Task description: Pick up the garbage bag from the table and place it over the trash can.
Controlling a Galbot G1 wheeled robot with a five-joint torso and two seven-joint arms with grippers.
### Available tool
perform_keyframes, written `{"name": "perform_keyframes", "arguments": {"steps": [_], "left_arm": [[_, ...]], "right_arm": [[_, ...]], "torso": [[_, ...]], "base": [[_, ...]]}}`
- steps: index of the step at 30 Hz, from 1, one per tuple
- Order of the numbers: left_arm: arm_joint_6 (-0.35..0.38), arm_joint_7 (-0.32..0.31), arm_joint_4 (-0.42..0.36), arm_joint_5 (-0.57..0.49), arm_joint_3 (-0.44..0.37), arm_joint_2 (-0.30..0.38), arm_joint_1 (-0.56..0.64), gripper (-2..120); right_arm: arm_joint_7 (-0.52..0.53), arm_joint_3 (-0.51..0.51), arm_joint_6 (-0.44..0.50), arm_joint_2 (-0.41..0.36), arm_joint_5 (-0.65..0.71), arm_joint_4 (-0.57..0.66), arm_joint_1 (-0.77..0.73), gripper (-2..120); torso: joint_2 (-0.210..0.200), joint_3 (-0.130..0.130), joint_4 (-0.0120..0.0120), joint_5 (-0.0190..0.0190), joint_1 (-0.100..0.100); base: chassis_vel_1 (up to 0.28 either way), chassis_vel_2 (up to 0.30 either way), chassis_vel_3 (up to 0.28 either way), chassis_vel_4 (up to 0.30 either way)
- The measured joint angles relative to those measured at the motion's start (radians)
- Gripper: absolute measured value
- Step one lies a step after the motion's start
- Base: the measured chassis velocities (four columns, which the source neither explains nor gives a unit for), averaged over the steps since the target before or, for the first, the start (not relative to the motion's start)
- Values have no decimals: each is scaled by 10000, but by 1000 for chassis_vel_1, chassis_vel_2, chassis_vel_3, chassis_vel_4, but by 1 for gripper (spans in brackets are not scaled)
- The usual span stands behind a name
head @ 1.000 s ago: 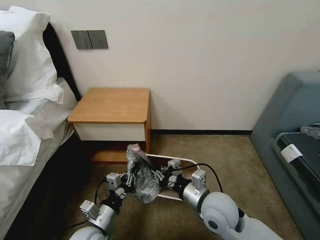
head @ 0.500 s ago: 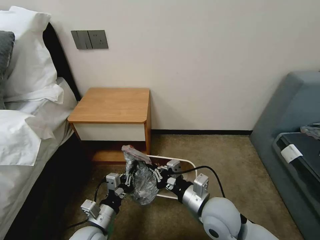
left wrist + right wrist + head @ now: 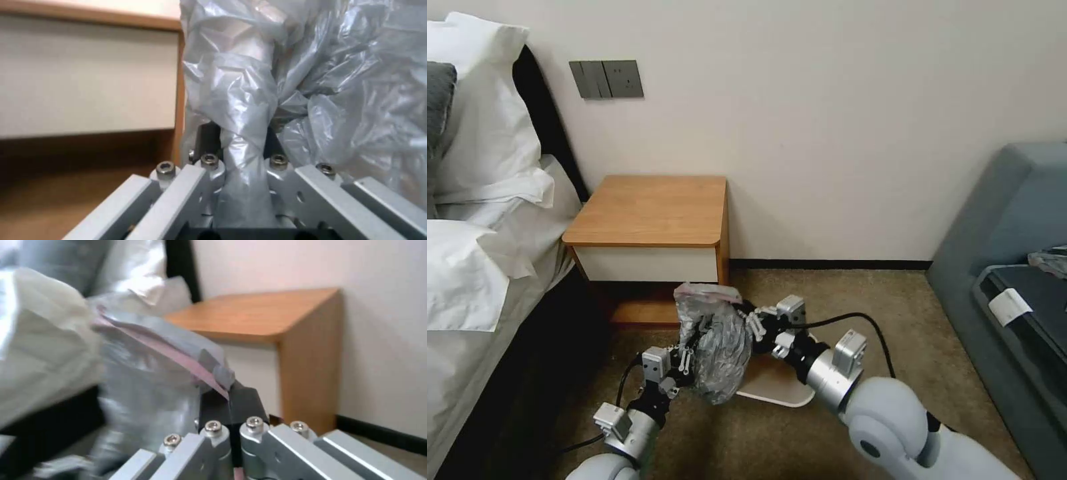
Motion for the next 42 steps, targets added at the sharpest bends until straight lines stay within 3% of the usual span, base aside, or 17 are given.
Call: {"name": "perform_keyframes", "arguments": {"steps": [2,9,17,24,28,30,35,42], "left_arm": [[-635,141,129,211,-24,-8,-1,3],[-1799,218,326,257,-105,-83,-71,3],[-2294,412,348,107,-168,-110,-87,3],[-2182,324,256,-159,-260,-68,-109,3],[-1949,28,256,-186,-268,-62,-157,3],[-1577,-448,211,-188,-243,-90,-178,3],[-640,-1349,-33,-671,-220,-267,-244,3],[-164,-1727,-160,-1166,-267,-334,-288,3]], "right_arm": [[14,351,-119,-616,204,71,-55,0],[35,982,-470,-1999,538,472,-482,0],[77,1322,-775,-3091,620,656,-745,0],[154,1574,-804,-3680,537,608,-982,0],[170,1633,-802,-3800,376,599,-1146,0],[120,1685,-771,-3921,185,603,-1316,-2],[58,1851,-741,-4127,-3,606,-1586,18],[-25,2257,-652,-4216,-136,500,-1986,39]], "torso": [[0,0,-1,0,0],[0,-2,-1,0,0],[0,-2,-1,-1,0],[0,-2,-1,-1,0],[0,-2,-1,-1,0],[0,-2,-2,-3,0],[0,-2,-2,-1,0],[0,-2,0,-1,0]], "base": [[0,0,0,0],[0,0,0,0],[0,0,0,0],[0,0,0,0],[0,0,0,0],[0,0,0,0],[0,0,0,0],[0,0,0,0]]}}
